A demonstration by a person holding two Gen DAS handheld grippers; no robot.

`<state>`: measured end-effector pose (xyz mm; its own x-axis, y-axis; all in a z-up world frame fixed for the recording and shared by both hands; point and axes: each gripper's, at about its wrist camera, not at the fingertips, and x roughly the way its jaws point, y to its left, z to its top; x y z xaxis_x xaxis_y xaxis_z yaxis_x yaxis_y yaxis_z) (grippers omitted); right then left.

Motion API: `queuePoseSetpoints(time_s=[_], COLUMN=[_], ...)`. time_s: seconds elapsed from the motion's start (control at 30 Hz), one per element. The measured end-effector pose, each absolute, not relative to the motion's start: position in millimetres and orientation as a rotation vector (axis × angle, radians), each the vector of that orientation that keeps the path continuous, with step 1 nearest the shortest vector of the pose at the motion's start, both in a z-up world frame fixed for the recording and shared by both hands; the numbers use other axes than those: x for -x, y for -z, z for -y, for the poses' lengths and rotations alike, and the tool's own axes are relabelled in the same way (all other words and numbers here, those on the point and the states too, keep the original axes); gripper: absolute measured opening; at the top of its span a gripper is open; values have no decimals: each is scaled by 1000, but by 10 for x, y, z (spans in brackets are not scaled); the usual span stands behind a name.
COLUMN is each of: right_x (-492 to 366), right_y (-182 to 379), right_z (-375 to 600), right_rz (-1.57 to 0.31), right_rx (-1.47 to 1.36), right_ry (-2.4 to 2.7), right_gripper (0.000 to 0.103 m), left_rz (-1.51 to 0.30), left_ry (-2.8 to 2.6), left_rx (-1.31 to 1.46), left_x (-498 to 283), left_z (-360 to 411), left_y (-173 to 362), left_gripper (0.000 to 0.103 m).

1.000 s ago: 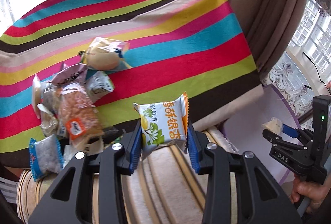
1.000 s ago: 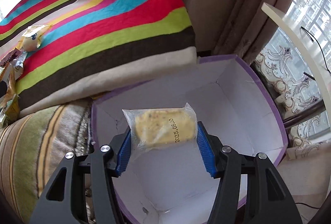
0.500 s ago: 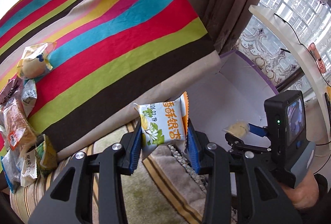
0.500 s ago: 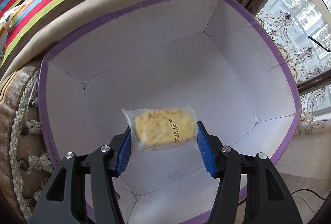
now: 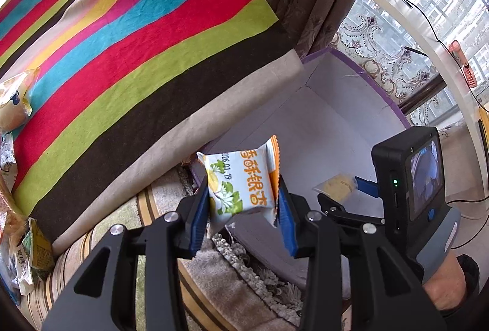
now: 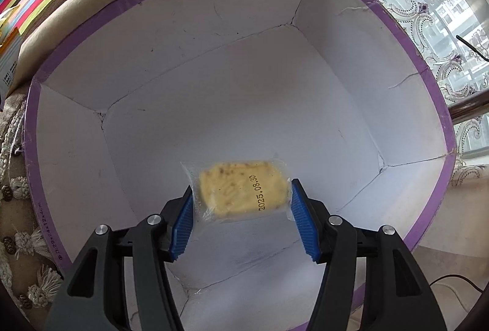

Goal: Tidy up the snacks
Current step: 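Carry both packets over the white box and open both tools to drop them, then move both open tools back to the snack pile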

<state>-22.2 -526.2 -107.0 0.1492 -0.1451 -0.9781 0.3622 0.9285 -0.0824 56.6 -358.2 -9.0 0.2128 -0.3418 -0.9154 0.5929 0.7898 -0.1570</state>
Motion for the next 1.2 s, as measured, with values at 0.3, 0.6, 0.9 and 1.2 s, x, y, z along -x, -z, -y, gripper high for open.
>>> queuePoseSetpoints(time_s=[0.3,0.6,0.9,1.2], right_x=[189,161,76,-99], right_y=[999,782,509,233], right_z=[5259,5210,4902,4698], right_rz=[-1348,-1318,-1269,-1214], right_rx=[-149,-114,-82,-31], right_ry=[388,375,338,293], right_gripper=[70,76,78,82], left_rz=[-1194,-1171,-1136,-1103], left_ry=[658,628,572,487], left_rx=[-223,-207,-169,-80], left_x=[-585,-563,-558,-592], left_z=[3605,3486,3150,2639], left_y=[100,24,-63,-174], left_gripper=[68,71,71,71])
